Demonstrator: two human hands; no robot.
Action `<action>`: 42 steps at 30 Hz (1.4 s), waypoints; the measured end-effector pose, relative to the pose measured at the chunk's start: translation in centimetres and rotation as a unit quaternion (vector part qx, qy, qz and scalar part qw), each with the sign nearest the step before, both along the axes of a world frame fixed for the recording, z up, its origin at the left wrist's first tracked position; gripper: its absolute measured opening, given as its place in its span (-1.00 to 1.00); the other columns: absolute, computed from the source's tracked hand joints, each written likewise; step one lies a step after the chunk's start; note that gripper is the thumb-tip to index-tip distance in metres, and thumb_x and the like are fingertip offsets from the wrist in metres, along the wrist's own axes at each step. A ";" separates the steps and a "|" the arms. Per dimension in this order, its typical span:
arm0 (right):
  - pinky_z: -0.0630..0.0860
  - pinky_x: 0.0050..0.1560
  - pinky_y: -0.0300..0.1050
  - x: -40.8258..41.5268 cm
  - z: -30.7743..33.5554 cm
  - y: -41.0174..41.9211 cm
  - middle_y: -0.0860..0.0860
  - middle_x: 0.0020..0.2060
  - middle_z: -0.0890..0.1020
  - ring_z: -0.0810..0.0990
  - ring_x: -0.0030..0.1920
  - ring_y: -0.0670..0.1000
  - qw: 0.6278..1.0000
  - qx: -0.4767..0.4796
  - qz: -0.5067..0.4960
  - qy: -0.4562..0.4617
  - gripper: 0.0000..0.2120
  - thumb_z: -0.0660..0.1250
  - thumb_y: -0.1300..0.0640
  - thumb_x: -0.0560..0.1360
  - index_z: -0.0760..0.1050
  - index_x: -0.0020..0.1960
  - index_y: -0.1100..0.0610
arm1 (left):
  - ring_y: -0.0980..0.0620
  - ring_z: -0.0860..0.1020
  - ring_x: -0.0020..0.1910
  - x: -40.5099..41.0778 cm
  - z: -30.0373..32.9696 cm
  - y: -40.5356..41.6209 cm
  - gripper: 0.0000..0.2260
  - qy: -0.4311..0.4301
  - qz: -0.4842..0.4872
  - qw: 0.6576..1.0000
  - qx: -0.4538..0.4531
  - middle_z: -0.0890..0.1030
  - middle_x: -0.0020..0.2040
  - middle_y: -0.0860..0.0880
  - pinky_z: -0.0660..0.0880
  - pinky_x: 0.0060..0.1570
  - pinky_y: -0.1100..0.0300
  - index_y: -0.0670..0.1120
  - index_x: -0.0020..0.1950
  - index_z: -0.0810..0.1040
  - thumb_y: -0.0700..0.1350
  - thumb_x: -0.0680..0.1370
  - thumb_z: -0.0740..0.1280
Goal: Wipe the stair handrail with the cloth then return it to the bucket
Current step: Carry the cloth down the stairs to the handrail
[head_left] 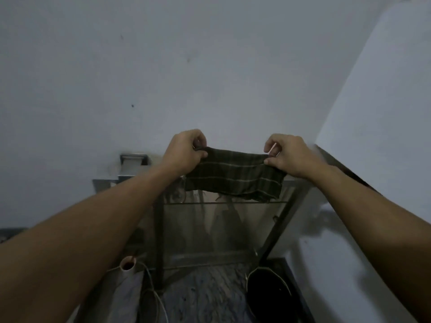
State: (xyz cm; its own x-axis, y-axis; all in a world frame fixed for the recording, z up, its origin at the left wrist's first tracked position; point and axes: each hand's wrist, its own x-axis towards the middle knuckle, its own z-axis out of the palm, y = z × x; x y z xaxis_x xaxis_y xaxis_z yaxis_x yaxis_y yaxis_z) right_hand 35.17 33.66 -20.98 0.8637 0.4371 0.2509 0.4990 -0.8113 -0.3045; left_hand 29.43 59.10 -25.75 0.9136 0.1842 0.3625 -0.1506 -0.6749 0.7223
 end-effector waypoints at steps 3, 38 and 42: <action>0.43 -0.20 -0.26 3.7 -1.1 5.0 -0.07 -0.26 0.61 0.60 -0.17 -0.01 0.997 -0.003 0.071 0.021 -0.76 0.51 0.16 0.36 0.58 0.00 0.08 | 0.04 0.58 -0.12 -0.2 -0.8 4.1 -0.82 0.006 0.072 0.997 -0.006 0.59 -0.11 -0.01 0.56 -0.09 0.16 -0.02 -0.01 0.53 -0.24 0.46 0.43; 0.53 -0.19 -0.20 -26.9 2.9 70.1 0.01 -0.18 0.67 0.63 -0.17 -0.03 0.755 -0.055 0.646 0.099 -0.86 0.48 0.18 0.39 0.68 -0.04 0.11 | 0.19 0.55 -0.22 -48.6 5.4 41.2 -0.81 0.080 0.630 0.772 -0.037 0.57 -0.23 0.11 0.42 -0.31 0.37 0.09 -0.21 0.56 -0.20 0.46 0.44; 0.50 -0.21 -0.20 -31.6 7.3 75.4 0.00 -0.19 0.63 0.60 -0.15 -0.02 0.730 -0.084 0.674 0.076 -0.90 0.45 0.18 0.41 0.59 -0.18 -0.01 | 0.16 0.55 -0.19 -52.9 10.1 44.5 -0.89 0.079 0.654 0.752 -0.019 0.58 -0.20 0.07 0.49 -0.24 0.33 0.01 -0.13 0.60 -0.20 0.47 0.44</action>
State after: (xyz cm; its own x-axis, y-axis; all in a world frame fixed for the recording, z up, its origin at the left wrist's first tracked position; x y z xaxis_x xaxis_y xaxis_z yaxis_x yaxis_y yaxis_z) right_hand 3.57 109.05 -13.72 -0.3671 0.9292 0.0422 0.8497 0.3535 -0.3912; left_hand -23.51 103.58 -15.67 -0.0264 0.9706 0.2392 0.7140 -0.1492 0.6841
